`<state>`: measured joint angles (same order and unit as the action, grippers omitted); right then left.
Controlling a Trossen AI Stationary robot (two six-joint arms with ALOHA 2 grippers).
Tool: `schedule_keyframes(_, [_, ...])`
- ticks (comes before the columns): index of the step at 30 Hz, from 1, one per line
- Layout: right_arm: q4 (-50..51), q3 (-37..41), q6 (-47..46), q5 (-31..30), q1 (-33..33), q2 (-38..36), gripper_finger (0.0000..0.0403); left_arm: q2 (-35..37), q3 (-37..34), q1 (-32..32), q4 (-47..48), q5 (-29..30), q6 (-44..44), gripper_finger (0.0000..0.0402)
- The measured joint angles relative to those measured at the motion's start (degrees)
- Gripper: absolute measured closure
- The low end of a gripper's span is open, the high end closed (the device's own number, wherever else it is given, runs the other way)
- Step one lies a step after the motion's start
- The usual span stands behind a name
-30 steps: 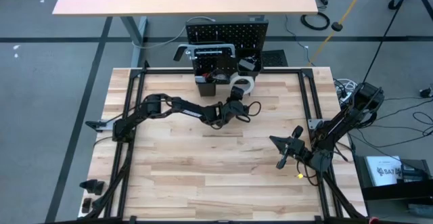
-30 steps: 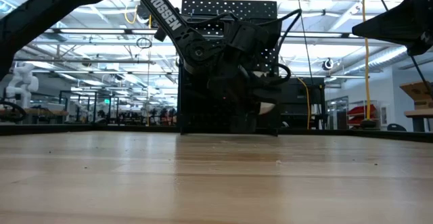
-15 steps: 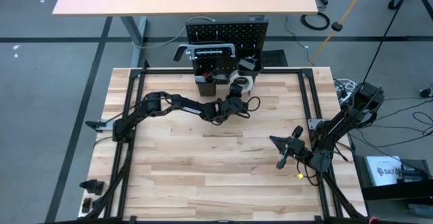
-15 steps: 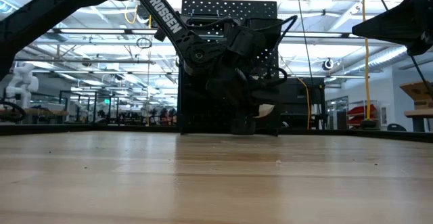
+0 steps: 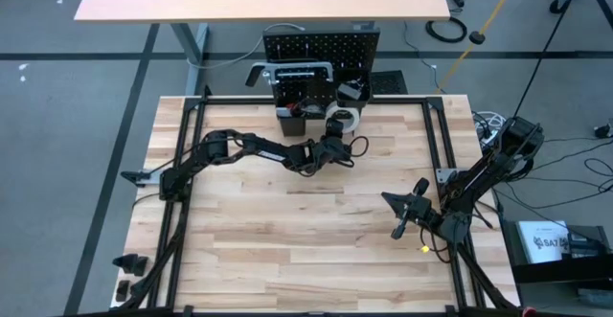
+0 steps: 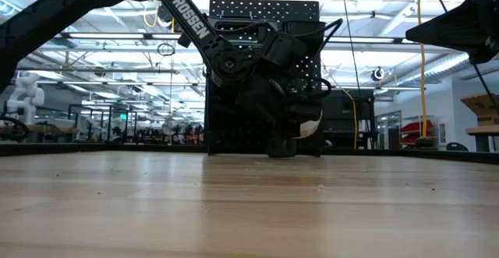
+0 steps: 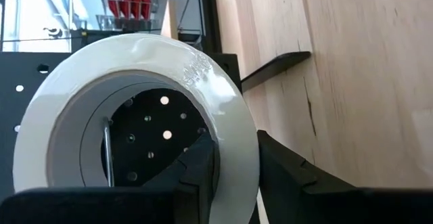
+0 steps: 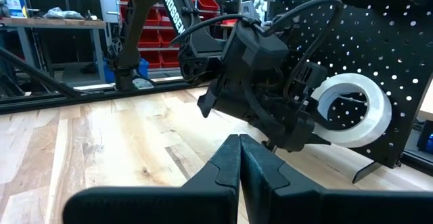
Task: Hang tools onto peg board
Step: Hang the white tape on the black peg board
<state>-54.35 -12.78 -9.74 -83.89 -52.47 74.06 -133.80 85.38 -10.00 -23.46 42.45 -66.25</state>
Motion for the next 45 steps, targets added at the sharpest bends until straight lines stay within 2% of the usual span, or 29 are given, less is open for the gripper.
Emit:
schedule_keyframes(12, [-0.01,0.01,-0.07,0.01,-0.01,0.0,0.0403,0.0,-0.02,-0.07,-1.32,-0.15,1.73,0.0298])
schedule_keyframes(21, [-0.35,0.02,-0.07,0.01,-0.01,-0.01,0.0403,0.02,-0.02,-0.15,-1.1,2.08,4.38,0.0224])
schedule_keyframes(24, [-0.33,0.02,-0.07,0.01,-0.01,-0.02,0.0403,0.04,-0.02,-0.15,-1.1,2.08,4.38,0.0212])
schedule_keyframes(45, [-0.24,0.0,-0.14,0.03,0.0,-0.02,0.0403,0.04,-0.04,-0.11,-2.19,2.04,4.33,0.0209])
